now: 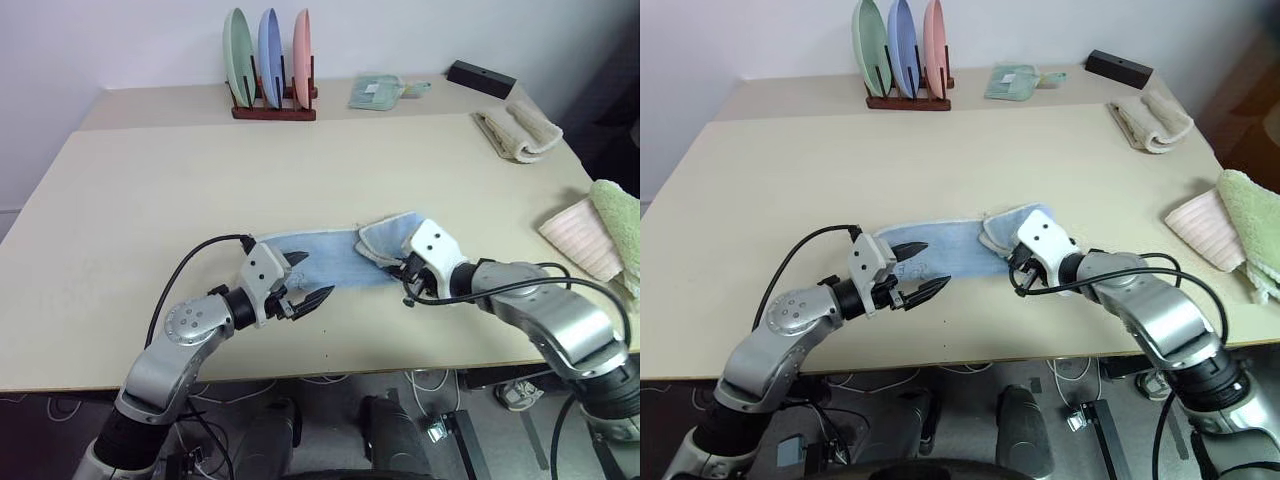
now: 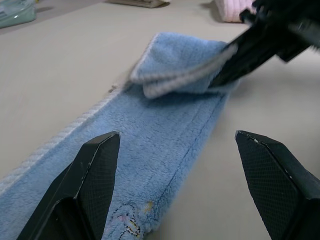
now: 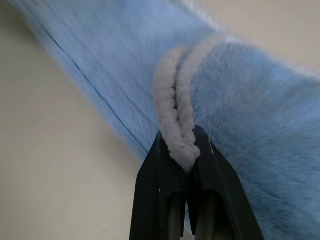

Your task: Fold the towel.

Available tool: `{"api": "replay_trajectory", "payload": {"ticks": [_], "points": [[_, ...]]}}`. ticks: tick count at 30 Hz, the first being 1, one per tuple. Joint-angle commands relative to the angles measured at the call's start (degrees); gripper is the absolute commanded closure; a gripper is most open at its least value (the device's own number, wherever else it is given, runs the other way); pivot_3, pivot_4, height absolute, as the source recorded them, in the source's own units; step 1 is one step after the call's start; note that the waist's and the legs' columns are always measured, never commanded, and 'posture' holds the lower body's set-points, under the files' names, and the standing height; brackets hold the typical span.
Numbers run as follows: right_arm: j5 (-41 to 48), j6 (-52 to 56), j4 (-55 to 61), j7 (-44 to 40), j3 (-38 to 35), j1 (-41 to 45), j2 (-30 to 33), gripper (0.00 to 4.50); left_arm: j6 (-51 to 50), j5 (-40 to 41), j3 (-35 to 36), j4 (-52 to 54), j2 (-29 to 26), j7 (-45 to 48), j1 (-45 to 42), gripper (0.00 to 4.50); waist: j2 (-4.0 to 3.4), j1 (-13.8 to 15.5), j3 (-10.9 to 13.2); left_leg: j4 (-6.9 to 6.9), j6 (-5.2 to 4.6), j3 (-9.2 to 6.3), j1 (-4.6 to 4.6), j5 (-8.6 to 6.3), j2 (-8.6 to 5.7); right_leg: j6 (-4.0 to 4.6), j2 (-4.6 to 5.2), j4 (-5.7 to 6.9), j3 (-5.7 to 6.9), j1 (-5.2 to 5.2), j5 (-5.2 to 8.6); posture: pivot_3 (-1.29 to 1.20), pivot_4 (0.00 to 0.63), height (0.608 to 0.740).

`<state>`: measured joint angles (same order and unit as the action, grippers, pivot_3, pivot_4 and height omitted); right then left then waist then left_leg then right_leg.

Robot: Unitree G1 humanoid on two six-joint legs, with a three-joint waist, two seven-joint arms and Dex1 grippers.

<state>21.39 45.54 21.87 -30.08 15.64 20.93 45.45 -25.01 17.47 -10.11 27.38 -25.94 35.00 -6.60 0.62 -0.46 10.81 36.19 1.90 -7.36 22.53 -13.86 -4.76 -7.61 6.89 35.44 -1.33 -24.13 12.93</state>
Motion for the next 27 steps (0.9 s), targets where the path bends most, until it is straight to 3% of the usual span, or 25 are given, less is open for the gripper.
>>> {"api": "replay_trajectory", "payload": {"ticks": [1,2,5,10,15,18,23,27], "points": [[-2.57,-2.26,-0.74,-1.03,-0.62,0.96,-1.55,4.44,-0.17,-0.28,0.48,2.6,-0.33,-0.5,0.35,0.71,0.0,0.0,0.0,0.0,0.0,-0.01,0.0,0.0,0.0,0.0,0.0,0.0,0.0,0.0,0.0,0.0,0.15,0.737],[-2.75,-2.23,-0.99,-1.34,-0.87,0.9,-1.99,4.44,-0.23,-0.3,0.5,2.67,-0.38,-0.55,0.4,0.71,0.0,0.0,0.0,0.0,0.0,0.0,0.0,0.0,0.0,0.0,0.0,0.0,0.0,0.0,0.0,0.0,0.15,0.737],[-2.03,-2.31,-0.2,-2.44,-3.13,0.7,-3.14,3.67,-0.4,-0.28,0.68,2.75,-0.44,-0.52,0.48,0.71,0.0,-0.01,0.0,0.0,0.0,-0.01,-0.01,0.0,0.0,0.0,0.0,0.0,0.0,0.0,0.0,0.0,0.15,0.737],[1.38,-5.74,4.49,-6.91,-9.44,-1.93,-2.63,1.25,-0.65,-0.13,1.01,3.06,-0.64,-0.39,0.96,0.71,0.0,0.03,0.0,-0.01,0.0,-0.02,0.0,0.0,0.0,-0.01,-0.01,0.0,0.01,0.0,-0.01,0.0,0.15,0.737],[11.74,-5.09,6.9,-12.35,-21.45,-4.73,-3.02,1.25,-0.87,0.5,2.52,2.92,-0.92,-0.51,2.01,0.71,0.01,0.18,0.0,0.0,0.0,-0.01,0.0,0.0,0.0,-0.01,-0.01,-0.02,0.0,0.02,-0.01,0.0,0.15,0.737],[14.41,-4.03,4.45,-11.69,-24.23,-3.1,-4.25,2.18,-0.89,0.74,3.88,2.61,-1.06,-0.77,2.78,0.71,0.01,-0.09,0.0,-0.01,0.0,-0.01,-0.03,0.0,0.02,0.01,-0.02,-0.01,0.01,0.03,-0.02,0.0,0.15,0.737],[4.29,-9.34,-5.62,-7.12,-17.0,0.39,-8.08,4.46,-0.69,0.75,5.06,2.36,-1.01,-1.32,4.6,0.71,0.01,-0.19,-0.01,-0.05,0.0,0.05,-0.09,0.0,0.11,0.05,-0.08,-0.01,0.0,0.03,-0.05,0.0,0.15,0.737],[-4.62,-17.3,-14.75,-6.2,-9.39,0.23,-11.97,4.46,-1.32,1.03,5.43,3.65,-0.53,-2.32,6.63,0.71,0.0,-0.17,-0.01,-0.04,0.0,0.06,-0.08,0.0,0.09,0.05,-0.07,0.0,0.0,0.01,-0.05,0.0,0.15,0.737]]}}
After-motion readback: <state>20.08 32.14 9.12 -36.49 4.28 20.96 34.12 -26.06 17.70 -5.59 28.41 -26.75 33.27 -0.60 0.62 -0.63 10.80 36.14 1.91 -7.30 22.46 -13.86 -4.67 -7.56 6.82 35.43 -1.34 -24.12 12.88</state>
